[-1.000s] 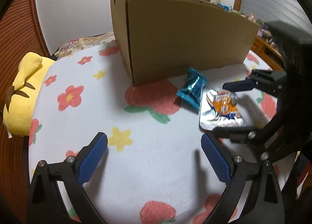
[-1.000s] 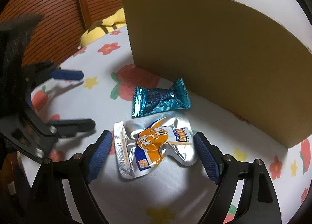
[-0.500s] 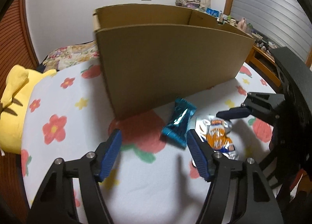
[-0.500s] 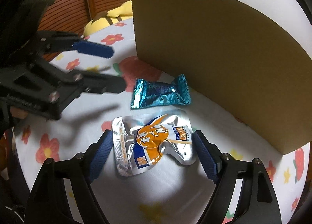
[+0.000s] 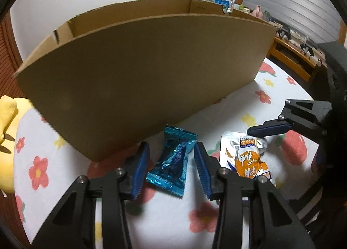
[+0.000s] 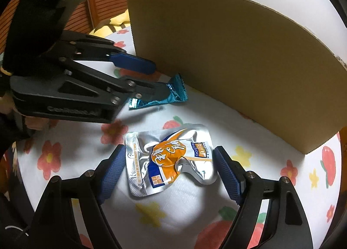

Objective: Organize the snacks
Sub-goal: 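Grasp the silver-orange pouch with the right gripper while the left grasps the teal candy, then lift and carry the teal candy and silver pouch over the box, then open both grippers to drop the candy and pouch into the box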

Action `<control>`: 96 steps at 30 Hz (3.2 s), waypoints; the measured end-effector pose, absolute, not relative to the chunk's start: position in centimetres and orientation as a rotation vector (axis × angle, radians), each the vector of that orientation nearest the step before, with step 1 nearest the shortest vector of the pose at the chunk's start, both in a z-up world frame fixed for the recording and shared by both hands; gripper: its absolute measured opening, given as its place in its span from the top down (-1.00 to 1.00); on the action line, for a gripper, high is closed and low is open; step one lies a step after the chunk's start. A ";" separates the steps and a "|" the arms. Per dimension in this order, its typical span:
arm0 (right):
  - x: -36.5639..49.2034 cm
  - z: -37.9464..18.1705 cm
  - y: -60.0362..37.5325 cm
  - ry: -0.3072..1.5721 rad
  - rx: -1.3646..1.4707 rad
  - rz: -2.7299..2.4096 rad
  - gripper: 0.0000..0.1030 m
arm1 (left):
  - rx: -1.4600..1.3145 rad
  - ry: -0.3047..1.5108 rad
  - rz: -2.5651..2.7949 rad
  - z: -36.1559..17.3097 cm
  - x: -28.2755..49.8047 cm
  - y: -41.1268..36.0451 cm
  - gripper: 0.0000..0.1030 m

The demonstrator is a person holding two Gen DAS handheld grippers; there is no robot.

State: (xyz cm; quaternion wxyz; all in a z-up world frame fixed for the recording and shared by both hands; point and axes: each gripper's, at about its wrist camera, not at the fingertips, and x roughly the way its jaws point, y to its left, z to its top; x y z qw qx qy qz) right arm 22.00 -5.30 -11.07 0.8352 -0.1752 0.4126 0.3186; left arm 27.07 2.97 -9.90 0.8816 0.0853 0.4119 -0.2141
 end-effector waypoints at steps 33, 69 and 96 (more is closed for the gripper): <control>20.6 -6.2 -7.3 0.724 -0.281 0.620 -0.61 | 0.121 0.686 -0.439 -2.8 22.8 3.8 0.56; 29.1 2.4 -9.3 0.531 -0.256 0.589 -0.62 | 0.074 0.660 -0.322 -0.1 32.9 4.1 0.55; 34.0 -0.2 -12.0 0.607 -0.150 0.441 -0.66 | 0.072 0.603 -0.255 -0.4 32.8 4.4 0.11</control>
